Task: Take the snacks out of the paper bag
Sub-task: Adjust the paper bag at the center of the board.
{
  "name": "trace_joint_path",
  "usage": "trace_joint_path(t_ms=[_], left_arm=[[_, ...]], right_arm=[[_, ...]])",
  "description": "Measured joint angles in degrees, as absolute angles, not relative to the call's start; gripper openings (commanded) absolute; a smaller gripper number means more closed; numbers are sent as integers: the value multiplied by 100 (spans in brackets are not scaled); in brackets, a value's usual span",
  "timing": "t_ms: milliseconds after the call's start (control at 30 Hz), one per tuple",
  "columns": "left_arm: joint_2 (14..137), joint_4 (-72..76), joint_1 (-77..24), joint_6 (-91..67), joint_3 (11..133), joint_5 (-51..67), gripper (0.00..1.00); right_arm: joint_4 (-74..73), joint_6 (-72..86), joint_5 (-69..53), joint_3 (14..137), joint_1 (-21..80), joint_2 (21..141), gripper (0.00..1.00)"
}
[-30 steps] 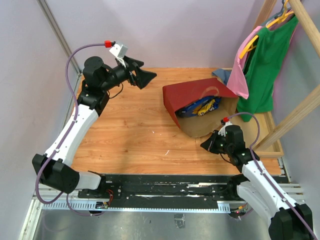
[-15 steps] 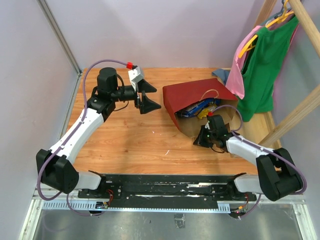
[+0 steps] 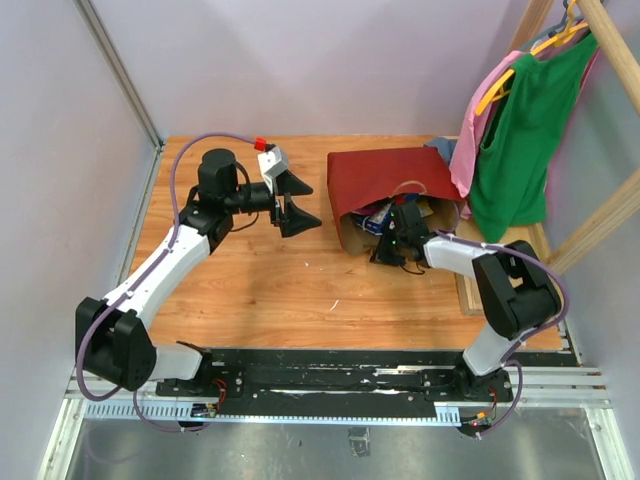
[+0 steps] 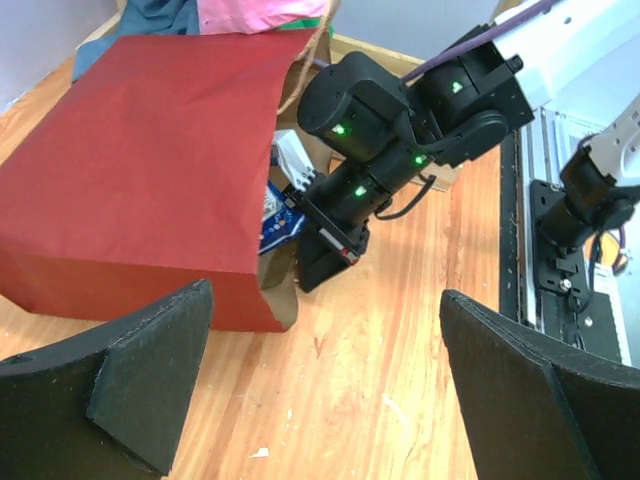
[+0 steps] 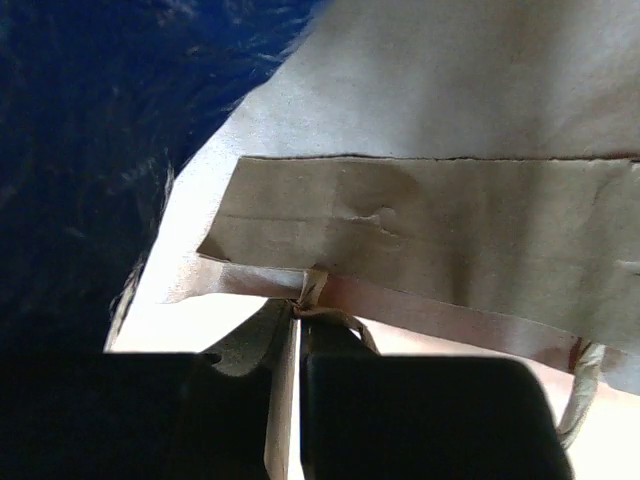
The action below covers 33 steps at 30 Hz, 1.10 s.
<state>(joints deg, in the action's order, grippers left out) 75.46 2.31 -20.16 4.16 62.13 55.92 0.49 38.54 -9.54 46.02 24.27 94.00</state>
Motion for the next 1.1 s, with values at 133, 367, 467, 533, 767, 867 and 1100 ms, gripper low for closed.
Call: trace_joint_path(t_ms=[133,367,467,533,767,867,1100], left_arm=[[7629,375,-2005,261,6160,5236,100],[8449,552,-1625,-659,6663,4471,100],[8744,565,-1404,-1020,6794,4278,100],[8823,532,-1328,-1188,6794,4169,100],[8272,810,-1378,-1234,6261,4276,100],[7376,819,-1586,-965,5629,4482,100],[6466,845,-2255,-130,5586,5400,100]], right_arm=[[69,3791,-834,5127,2438,9859,1],[99,3588,-803,6355,2438,10829,5],[176,3535,-921,6694,2488,11061,22],[169,3454,-941,6724,2567,11041,48],[158,3173,-1092,5824,3127,9885,98],[82,3035,-1068,5175,3433,8818,98],[-143,2646,-961,4348,3597,6831,99]])
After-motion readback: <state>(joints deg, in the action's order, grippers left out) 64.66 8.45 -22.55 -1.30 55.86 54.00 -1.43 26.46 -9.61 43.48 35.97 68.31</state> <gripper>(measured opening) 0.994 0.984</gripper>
